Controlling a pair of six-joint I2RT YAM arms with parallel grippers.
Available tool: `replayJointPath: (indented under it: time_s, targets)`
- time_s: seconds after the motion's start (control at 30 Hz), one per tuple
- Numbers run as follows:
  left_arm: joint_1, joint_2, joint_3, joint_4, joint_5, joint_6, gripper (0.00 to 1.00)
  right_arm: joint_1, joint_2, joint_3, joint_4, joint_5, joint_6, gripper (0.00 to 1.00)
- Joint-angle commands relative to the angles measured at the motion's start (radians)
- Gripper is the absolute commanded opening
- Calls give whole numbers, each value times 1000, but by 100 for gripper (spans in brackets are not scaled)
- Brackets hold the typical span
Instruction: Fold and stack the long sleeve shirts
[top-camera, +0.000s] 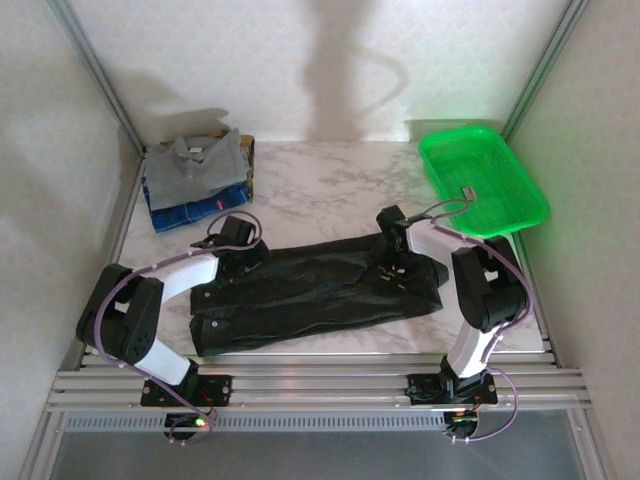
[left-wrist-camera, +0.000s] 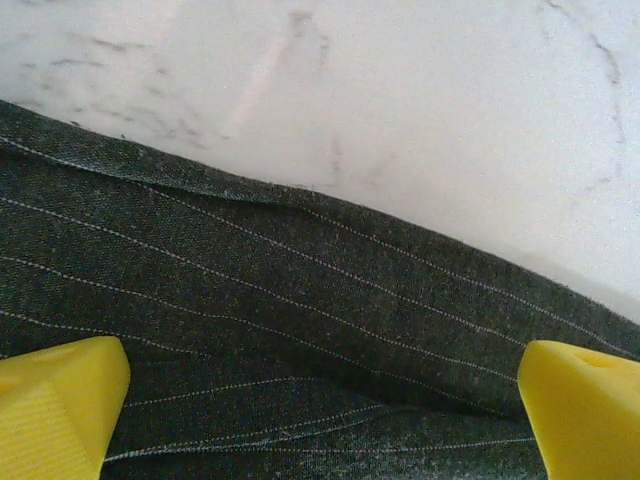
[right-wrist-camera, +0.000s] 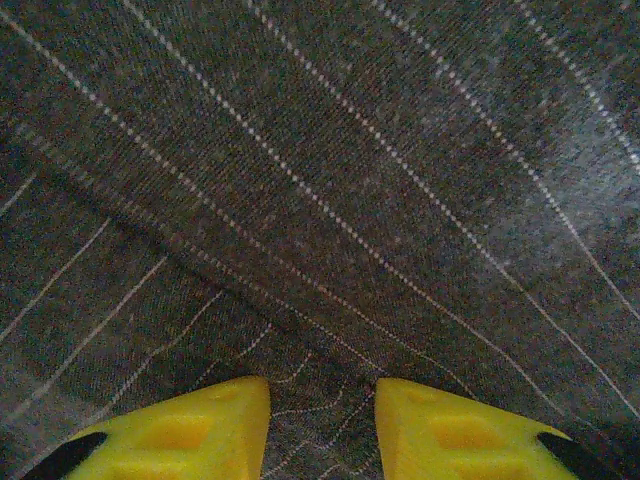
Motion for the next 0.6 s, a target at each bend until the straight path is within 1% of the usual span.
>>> replayJointPath:
  time_s: [0.0, 0.07, 0.13, 0.23, 0.3, 0.37, 0.4, 0.47, 0.53, 0.57]
  targets:
    - [8, -47, -42, -89, 7, -45, 100, -7, 157, 129, 120, -16, 69, 34]
    - [7, -80, -68, -98, 26, -83, 100, -15, 246, 247, 118, -15, 74, 34]
    - [5, -119, -98, -95, 51, -128, 100, -34, 337, 377, 137, -55, 91, 34]
    - [-17, -181, -124, -97, 78, -193, 99, -57, 489, 604, 205, -163, 90, 36]
    - [-57, -199, -115, -98, 85, -217, 100, -60, 586, 766, 242, -238, 75, 38]
    - [-99, -187, -99, -98, 108, -232, 100, -60, 662, 906, 302, -351, 81, 41]
    - [-117, -178, -93, -95, 123, -238, 100, -57, 685, 951, 348, -412, 94, 43]
    - [-158, -168, -76, -102, 138, -247, 100, -53, 682, 984, 446, -498, 106, 47]
    - [-176, -186, -62, -113, 139, -250, 100, -49, 624, 975, 466, -516, 69, 51]
    - [-177, -206, -52, -121, 138, -249, 99, -48, 580, 970, 432, -511, 28, 53]
